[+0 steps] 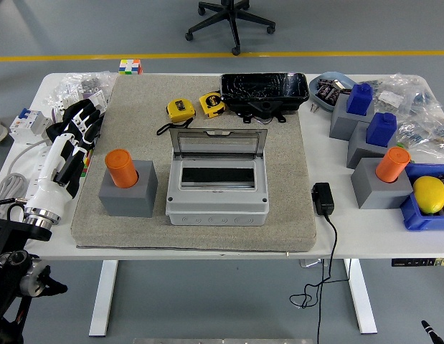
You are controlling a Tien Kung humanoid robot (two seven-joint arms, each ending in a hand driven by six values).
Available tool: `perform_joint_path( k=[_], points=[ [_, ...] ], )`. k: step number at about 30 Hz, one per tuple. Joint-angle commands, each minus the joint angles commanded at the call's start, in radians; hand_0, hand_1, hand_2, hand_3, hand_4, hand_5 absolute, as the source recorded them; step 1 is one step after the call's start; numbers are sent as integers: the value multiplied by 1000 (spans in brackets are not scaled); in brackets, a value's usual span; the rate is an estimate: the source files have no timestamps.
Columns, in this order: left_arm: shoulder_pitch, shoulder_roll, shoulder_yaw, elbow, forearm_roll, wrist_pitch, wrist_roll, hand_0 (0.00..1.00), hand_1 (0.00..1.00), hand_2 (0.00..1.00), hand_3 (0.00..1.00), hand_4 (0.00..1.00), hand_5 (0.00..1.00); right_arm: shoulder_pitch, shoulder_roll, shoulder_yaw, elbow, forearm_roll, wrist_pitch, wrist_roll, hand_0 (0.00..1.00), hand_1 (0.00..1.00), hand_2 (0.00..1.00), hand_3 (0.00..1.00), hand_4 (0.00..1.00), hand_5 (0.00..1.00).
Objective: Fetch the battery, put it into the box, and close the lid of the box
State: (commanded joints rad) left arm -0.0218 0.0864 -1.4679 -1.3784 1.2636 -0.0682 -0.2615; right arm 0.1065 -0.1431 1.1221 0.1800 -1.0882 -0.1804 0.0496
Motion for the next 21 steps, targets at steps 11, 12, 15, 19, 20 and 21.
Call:
perform_joint_path(
  k=[11, 12, 15, 19, 20, 21],
  points=[
    [-15, -9, -16, 72, -26, -4, 0, 964, 998, 998, 998, 998, 692, -1, 2, 2, 0, 0, 1, -1, 922, 913, 878, 903, 998, 998],
    [-15, -9, -14, 76, -26, -6, 1, 964, 998, 998, 998, 998, 692, -1, 2, 1, 0, 1, 1, -1, 922, 913, 878, 903, 998, 998],
    [-11, -12, -6, 85, -22, -9, 2, 964, 998, 998, 998, 998, 692, -4, 2, 2, 0, -1, 0, -3, 922, 913, 878, 903, 998, 998],
    [-3, -19, 3, 79, -17, -10, 3, 958, 998, 998, 998, 998, 684, -5, 1, 0, 0, 1, 0, -2, 921, 913, 877, 902, 998, 998],
    [-2, -20, 5, 76, -18, -10, 3, 958, 998, 998, 998, 998, 684, -5, 1, 0, 0, 1, -1, -2, 921, 913, 877, 902, 998, 998],
    [-1, -21, 7, 75, -19, -11, 3, 958, 998, 998, 998, 998, 684, -5, 1, -2, 0, 2, -1, -2, 921, 913, 877, 902, 998, 998]
  ],
)
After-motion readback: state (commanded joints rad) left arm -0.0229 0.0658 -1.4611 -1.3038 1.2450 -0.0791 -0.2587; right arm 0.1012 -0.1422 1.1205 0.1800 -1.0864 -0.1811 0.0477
